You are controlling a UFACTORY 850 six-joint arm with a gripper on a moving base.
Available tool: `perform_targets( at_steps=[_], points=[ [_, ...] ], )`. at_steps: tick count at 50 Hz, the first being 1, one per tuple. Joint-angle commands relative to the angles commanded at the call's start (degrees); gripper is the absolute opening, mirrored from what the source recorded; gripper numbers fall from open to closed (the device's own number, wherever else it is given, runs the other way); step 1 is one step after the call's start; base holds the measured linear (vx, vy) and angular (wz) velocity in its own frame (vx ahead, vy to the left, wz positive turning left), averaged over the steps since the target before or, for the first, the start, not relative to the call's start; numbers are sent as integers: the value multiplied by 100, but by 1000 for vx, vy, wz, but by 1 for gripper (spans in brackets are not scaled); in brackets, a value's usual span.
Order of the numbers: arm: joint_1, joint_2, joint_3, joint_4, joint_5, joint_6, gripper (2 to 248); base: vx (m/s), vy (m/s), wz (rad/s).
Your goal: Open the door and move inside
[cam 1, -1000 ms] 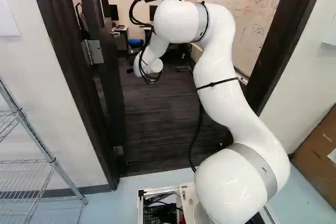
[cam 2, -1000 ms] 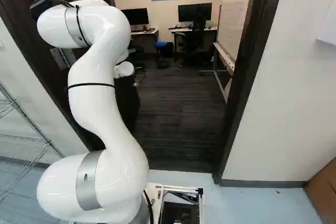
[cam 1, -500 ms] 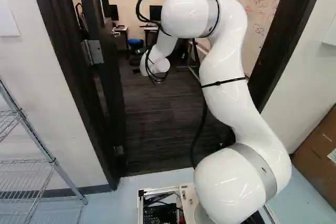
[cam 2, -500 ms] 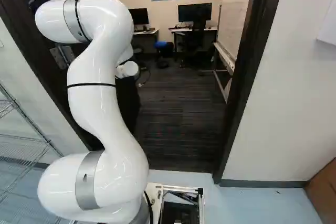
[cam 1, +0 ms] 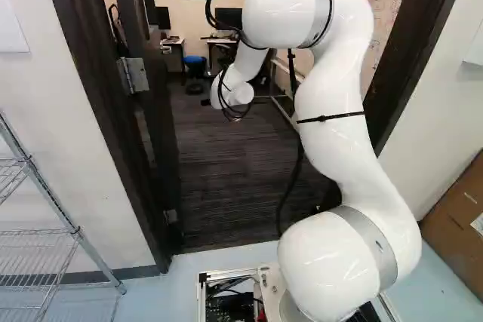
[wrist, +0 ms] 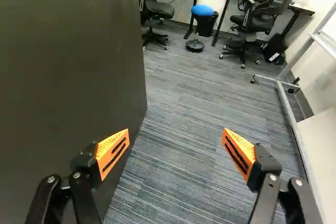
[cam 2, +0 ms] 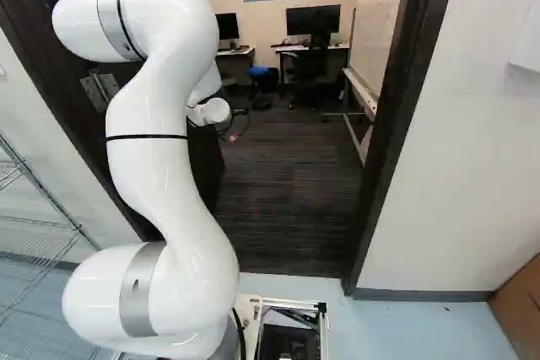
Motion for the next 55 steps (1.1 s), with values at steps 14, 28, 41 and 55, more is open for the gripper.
perform_targets(
  at_steps=[14,28,41,55],
  points=[
    [-192,183,248,0,0,0,247,0,0,0],
    [-391,355,477,0,0,0,247,0,0,0],
    [-581,504,675,0,0,0,247,0,0,0],
    [-793,653,871,0,0,0,247,0,0,0]
  ],
)
